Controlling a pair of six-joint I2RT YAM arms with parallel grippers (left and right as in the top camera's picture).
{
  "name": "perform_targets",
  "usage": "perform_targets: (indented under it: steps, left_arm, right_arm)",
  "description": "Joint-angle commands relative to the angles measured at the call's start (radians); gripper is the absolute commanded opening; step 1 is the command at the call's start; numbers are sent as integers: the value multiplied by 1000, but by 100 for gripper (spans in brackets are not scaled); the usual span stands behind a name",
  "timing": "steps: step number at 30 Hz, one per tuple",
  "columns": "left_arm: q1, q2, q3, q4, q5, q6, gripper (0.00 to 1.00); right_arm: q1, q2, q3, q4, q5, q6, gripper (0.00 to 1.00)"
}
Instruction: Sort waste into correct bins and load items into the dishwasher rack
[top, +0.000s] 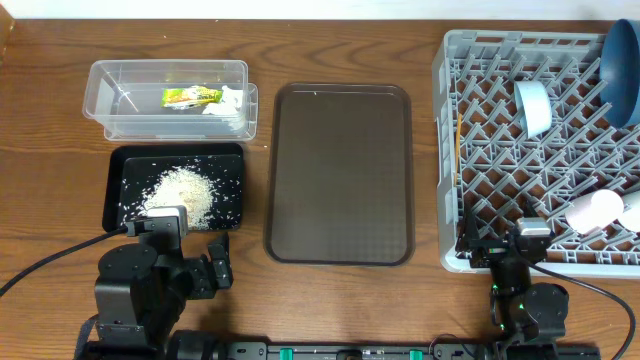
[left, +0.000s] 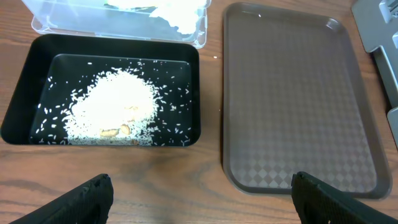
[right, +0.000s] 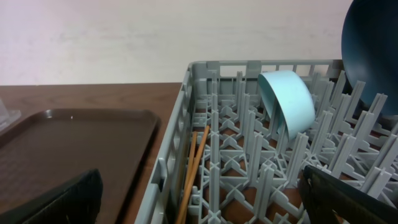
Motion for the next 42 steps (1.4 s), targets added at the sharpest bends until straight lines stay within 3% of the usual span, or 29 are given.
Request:
perform_targets:
  steps: [1,17,23,36,42]
  left_arm:
    - [2,-4,-1,2,-9,-5,93]
    - [2,-5,-5,10,-39,3,93]
    - [3,-79,-96,60,-95,3,93]
    - [18,-464,-610,516,-117,2,93]
    - [18,-490,-775,828,-118,2,93]
  right_arm:
    - [-1,-7,-2,-4,-4,-2,99]
    - [-1,-7,-1,-4,-4,-2,99]
    - [-2,-7,-1,-4,-4,-2,99]
    - [-1,-7,-1,-4,-3,-2,99]
    - [-1,-7,-1,-4,-4,-2,99]
